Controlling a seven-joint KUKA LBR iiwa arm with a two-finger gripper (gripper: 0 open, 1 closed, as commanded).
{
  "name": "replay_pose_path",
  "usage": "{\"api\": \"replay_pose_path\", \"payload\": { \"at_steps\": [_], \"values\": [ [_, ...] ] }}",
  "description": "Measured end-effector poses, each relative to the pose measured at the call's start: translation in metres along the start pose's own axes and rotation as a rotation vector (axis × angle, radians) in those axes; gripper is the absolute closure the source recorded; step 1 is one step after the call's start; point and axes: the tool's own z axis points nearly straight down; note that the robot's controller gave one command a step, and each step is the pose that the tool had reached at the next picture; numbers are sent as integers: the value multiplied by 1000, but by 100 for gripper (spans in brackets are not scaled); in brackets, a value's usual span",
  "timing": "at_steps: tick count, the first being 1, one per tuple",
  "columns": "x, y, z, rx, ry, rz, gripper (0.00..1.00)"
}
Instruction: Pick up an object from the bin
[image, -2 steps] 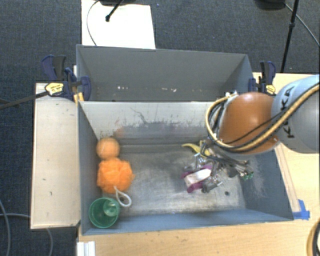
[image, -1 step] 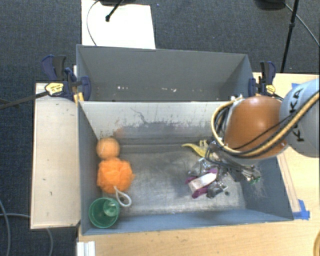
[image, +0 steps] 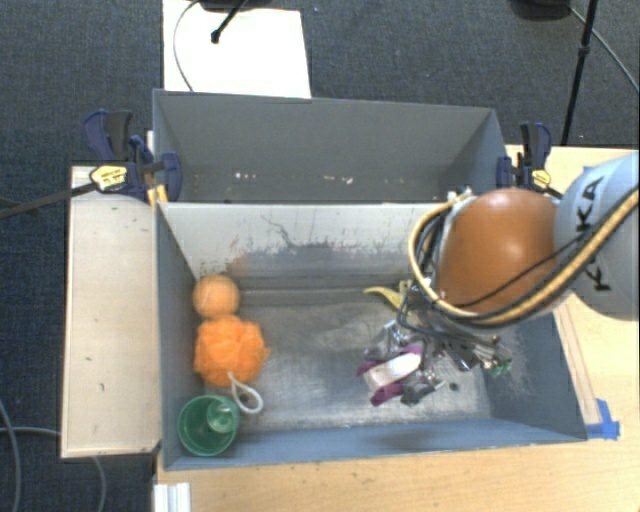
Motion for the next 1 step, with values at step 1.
{"api": "replay_pose_path", "payload": {
  "at_steps": [1],
  "values": [
    [15, -43, -64, 8, -13, 20, 100]
  ]
}}
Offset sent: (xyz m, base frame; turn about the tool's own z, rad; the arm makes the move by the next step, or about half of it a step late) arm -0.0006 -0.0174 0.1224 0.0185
